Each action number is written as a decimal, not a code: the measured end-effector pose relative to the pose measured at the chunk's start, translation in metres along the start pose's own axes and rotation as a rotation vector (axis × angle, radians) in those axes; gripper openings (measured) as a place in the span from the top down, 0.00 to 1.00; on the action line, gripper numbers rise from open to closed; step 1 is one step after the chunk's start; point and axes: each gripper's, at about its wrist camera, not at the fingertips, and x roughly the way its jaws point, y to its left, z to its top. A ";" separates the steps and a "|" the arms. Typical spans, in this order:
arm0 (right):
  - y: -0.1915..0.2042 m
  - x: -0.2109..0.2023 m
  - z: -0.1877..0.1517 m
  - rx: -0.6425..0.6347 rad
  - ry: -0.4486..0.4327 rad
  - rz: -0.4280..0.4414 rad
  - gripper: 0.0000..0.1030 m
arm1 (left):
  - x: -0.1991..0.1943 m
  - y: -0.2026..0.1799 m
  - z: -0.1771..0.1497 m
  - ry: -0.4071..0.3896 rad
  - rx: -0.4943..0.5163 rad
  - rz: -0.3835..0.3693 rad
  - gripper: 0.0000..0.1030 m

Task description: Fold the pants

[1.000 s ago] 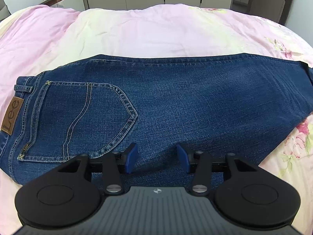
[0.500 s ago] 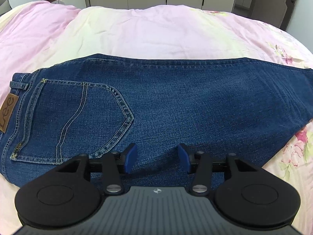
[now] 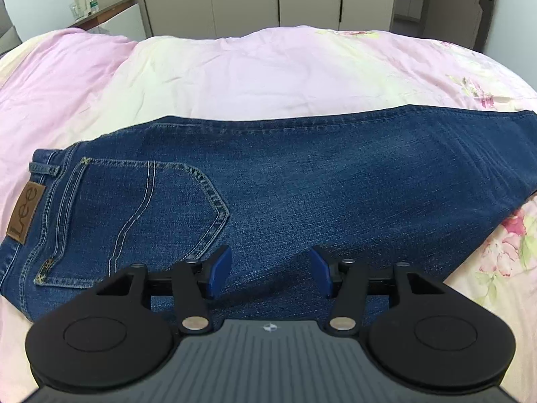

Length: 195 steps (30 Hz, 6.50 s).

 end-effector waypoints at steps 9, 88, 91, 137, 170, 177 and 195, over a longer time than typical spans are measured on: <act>0.000 0.032 0.005 0.096 0.018 0.011 1.00 | 0.005 0.009 -0.005 0.022 -0.051 0.014 0.39; -0.038 0.035 -0.021 0.201 0.056 0.189 0.64 | 0.056 -0.053 0.100 -0.024 0.251 -0.137 0.81; -0.037 0.042 -0.020 0.194 0.038 0.204 0.69 | 0.070 -0.088 0.105 -0.032 0.312 -0.226 0.81; 0.343 -0.263 -0.368 -1.220 0.242 0.608 0.99 | -0.039 0.082 -0.059 0.038 -0.346 -0.367 0.77; 0.360 -0.194 -0.376 -0.993 0.541 0.653 1.00 | -0.008 0.079 -0.086 -0.075 -0.459 -0.607 0.72; 0.350 -0.205 -0.394 -1.051 0.534 0.677 1.00 | 0.005 0.067 -0.073 -0.043 -0.489 -0.641 0.51; 0.257 -0.214 -0.345 -0.953 0.377 0.635 0.75 | 0.055 0.024 -0.038 0.096 -0.497 -0.548 0.38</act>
